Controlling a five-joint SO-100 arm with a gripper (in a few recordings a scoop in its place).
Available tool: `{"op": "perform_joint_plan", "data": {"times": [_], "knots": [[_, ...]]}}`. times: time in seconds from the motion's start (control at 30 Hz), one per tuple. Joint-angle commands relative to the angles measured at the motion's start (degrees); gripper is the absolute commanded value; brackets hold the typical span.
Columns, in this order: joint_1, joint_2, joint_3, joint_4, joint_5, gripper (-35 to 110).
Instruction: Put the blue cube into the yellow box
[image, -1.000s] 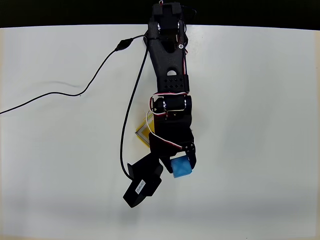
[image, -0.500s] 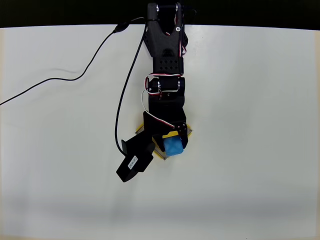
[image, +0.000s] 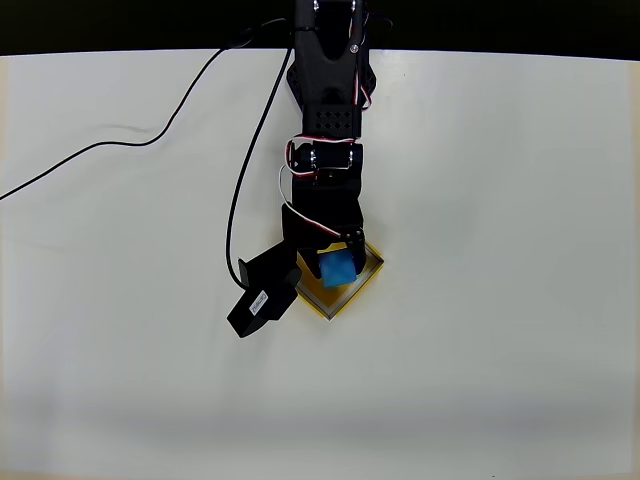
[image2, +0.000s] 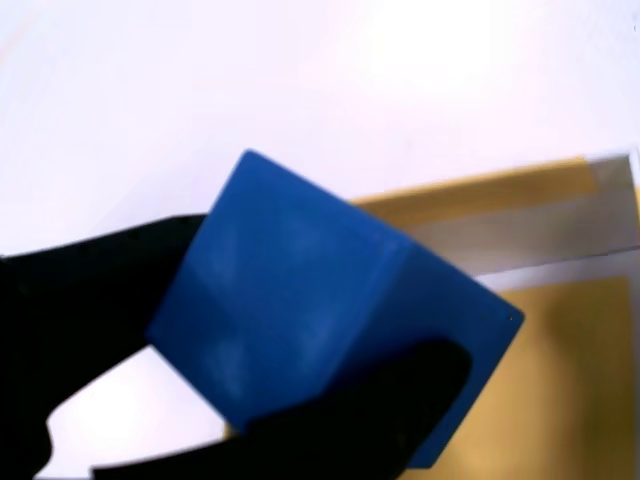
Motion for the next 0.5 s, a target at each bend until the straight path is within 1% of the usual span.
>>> {"op": "perform_joint_plan", "data": {"times": [0.0,0.47], "knots": [[0.9,3.6,0.1,-3.4,-1.7,19],[1.3,-0.7,4.0,-6.2,-0.6,19]]}}
